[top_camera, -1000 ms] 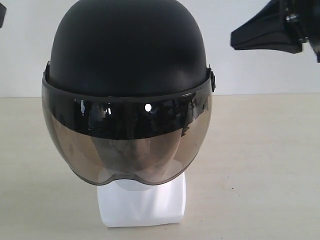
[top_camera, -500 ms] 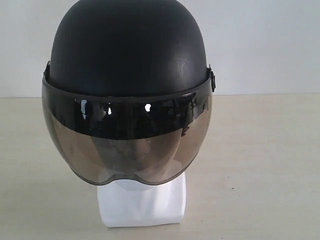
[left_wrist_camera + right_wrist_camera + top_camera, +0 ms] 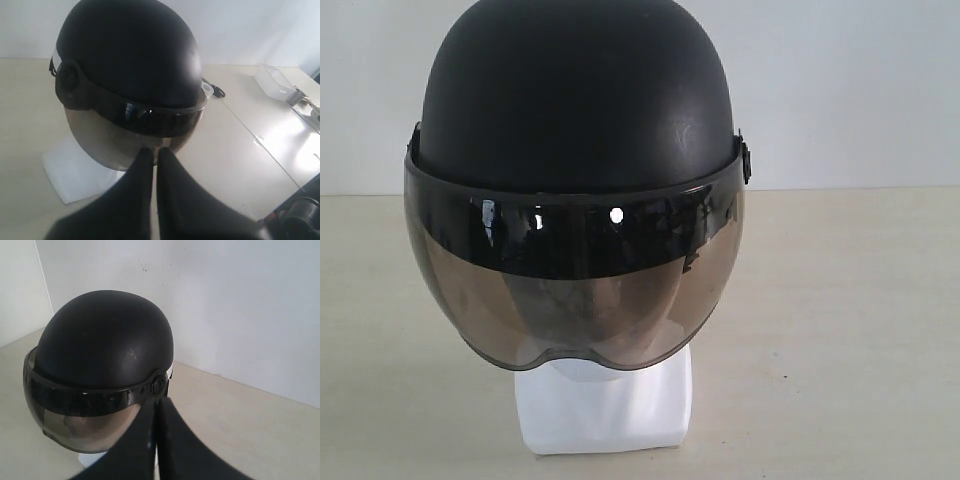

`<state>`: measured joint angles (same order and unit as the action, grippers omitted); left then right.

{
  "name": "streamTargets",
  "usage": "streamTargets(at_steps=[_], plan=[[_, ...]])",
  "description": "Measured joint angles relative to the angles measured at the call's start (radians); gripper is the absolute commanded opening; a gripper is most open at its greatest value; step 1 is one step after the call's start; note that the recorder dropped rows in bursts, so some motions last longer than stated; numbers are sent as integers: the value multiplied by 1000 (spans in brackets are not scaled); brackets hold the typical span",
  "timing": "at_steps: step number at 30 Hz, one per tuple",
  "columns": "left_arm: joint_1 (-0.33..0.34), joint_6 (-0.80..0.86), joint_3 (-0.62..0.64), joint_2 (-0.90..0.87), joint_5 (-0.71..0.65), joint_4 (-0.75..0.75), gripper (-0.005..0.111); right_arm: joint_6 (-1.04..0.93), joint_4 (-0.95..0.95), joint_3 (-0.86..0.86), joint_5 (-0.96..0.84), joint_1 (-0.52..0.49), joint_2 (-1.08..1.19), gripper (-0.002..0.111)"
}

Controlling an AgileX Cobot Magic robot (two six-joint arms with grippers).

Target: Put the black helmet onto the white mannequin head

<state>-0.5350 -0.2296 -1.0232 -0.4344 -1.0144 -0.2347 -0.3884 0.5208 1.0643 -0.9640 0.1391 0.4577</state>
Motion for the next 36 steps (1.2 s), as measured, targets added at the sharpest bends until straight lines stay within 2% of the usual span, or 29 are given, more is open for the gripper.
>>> streamTargets(at_steps=[7,11,13,14,16,18,20,23,25,31,36], plan=[[0,-4,0,30,6,-20,4,5,4,0,0,0,0,1],[0,171,0,30,6,13,4,5,4,0,0,0,0,1],[0,249,0,36,66,92,4,5,4,0,0,0,0,1],[0,210,0,51,170,235,4,5,4,0,0,0,0,1],[0,27,24,84,300,516,4,5,4,0,0,0,0,1],[0,-146,104,132,347,712,4,5,4,0,0,0,0,1],[0,-238,249,193,397,803,4,5,4,0,0,0,0,1],[0,-379,545,285,648,909,4,6,4,0,0,0,0,1],[0,-465,652,327,756,949,4,6,4,0,0,0,0,1],[0,-652,846,423,852,944,4,6,4,0,0,0,0,1],[0,-584,976,431,952,759,4,6,6,0,0,0,0,1]])
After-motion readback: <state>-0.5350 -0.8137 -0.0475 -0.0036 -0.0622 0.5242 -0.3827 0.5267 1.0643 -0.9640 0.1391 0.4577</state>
